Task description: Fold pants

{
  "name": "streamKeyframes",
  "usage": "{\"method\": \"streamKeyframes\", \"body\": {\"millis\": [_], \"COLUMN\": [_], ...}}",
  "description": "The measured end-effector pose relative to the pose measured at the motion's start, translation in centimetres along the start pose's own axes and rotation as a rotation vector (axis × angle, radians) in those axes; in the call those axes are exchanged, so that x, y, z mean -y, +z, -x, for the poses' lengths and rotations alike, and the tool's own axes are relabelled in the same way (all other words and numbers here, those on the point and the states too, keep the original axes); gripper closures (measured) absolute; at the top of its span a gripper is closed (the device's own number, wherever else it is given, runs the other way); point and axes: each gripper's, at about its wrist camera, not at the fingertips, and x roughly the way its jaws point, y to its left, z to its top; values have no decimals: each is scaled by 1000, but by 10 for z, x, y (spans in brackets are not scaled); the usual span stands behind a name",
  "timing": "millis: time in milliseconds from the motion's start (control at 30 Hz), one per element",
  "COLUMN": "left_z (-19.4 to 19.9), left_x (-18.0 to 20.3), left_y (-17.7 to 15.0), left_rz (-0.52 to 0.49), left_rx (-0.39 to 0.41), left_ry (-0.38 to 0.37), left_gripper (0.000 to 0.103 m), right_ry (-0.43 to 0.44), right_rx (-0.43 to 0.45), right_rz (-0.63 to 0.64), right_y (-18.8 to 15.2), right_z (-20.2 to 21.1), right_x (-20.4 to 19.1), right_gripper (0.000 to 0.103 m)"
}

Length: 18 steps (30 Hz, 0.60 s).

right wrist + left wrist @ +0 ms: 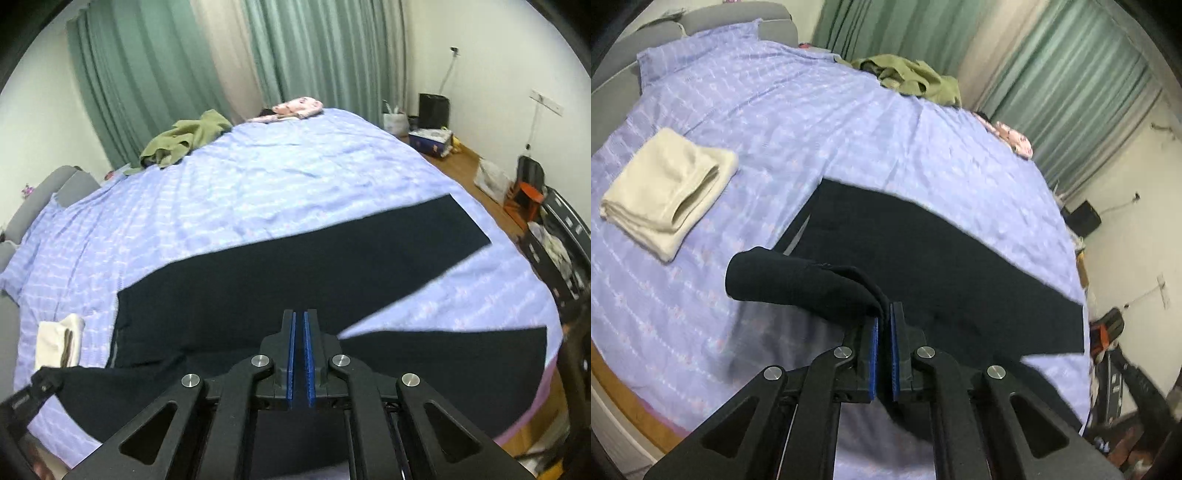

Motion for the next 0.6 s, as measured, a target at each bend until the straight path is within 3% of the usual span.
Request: {"method": "streamKeyframes", "body": {"millis": [100,167,233,267,333,433,600], "left_z": [-10,-13,-17,-19,-23,-26,-26], "left_x": [15,24,30,34,40,42,46], "left_y": [22,36,45,48,50,47,40], "left_rz": [-7,-36,-45,-46,-64,-78,-121], "left_rx": [45,70,71,69,67,57,50], "left_ry": [2,10,13,10,8,8,-7], "left_gripper": [96,96,96,96,96,96,96], "right_ry": [21,28,49,59,80,110,219], "right_rx": [3,1,-25,-35,-58,-124,-333], "right_rz": [6,3,-14,-36,-74,-181,-445], "right_y": [14,15,14,8,-1,-25,-85], "right_z": [-4,-2,-1,2,7,7,-18], "right_x": [-5,-4,-5,-2,-1,7,19], "right_gripper": [97,90,59,56,55,43,43]}}
